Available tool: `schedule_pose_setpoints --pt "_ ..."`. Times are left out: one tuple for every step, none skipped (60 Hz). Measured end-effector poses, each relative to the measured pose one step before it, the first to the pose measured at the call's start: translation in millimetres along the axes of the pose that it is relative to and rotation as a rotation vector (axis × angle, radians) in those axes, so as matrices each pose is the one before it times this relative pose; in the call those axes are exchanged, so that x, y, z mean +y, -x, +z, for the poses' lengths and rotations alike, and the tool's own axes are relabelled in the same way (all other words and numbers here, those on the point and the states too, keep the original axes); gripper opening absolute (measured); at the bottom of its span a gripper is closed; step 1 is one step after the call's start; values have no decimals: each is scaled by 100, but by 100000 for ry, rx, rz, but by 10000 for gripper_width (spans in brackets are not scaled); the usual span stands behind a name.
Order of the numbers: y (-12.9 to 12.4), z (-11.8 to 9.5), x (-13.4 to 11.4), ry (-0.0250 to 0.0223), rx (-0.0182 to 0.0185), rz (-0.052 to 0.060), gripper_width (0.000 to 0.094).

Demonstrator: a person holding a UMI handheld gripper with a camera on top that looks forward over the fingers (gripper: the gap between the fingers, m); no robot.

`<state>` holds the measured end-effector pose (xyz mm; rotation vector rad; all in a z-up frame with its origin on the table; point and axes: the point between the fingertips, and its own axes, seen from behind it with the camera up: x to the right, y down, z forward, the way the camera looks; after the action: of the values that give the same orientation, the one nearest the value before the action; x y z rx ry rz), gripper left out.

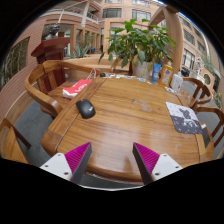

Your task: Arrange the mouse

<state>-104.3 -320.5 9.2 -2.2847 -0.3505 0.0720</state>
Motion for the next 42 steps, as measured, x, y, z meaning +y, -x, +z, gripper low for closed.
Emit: schedule_pose_setpoints --pt "727 570 -352 -320 -817 -273 857" --pt "705 561 -396 -375 -835 -285 856" --pt "736 587 -435 -482 -914 -357 856" --pt "718 611 -472 -623 -970 -365 858" --pt "703 614 -512 -723 -862 -323 859" --pt "583 629 -471 -569 -613 -272 857" --pt "498 655 -444 -345 -328 -282 857" --pt "450 677 -419 -136 -201 -326 856" --pt "364 618 -409 -85 -50 -409 856" --pt "316 685 -413 -187 49 -427 857" --pt "252 648 -400 -343 251 -465 857" --pt "175 619 -407 -314 418 -524 855" --pt "156 582 -319 -162 470 -558 855" --pt "161 568 -310 -82 413 -581 857" --pt "178 535 -274 -130 225 -583 856" --pt "206 527 -304 -189 77 -577 856" --pt "213 491 -273 -176 -4 -471 854" --pt "206 500 -207 7 8 -369 853" --pt "180 394 -328 -415 -182 -135 852" --pt "156 395 -469 -993 -187 198 847" --pt "33 330 -230 -22 224 -80 836" --pt "-13 335 -310 -75 395 -117 818" --pt "-79 235 -178 132 536 -76 809" --pt "-32 194 -189 2 467 -133 798" --pt "9 190 -187 -15 91 -167 796" --pt "-112 218 -190 -80 384 29 795" --pt "-255 311 -301 -70 389 51 797" --pt "-92 240 -108 29 262 163 795" --pt "-64 190 -62 94 54 389 794" --pt "-17 189 -129 -13 -219 657 794" --pt "-38 179 -107 52 -280 815 785" --pt "-7 164 -2 404 -457 722 780" --pt "56 160 -58 260 -701 791 770" --pt "-2 164 -72 153 -506 804 762" --pt "63 184 -67 161 -693 733 751" --pt "170 80 -13 29 -481 703 741" --pt "-7 173 -72 129 -781 807 726" --pt "48 160 -98 28 -538 788 711" --pt "-97 108 -174 -474 -131 321 692" --pt "-26 130 -66 -159 -189 -393 674" --pt "11 132 -147 -420 -159 -587 643" --pt "148 151 -113 -371 -470 -515 603"
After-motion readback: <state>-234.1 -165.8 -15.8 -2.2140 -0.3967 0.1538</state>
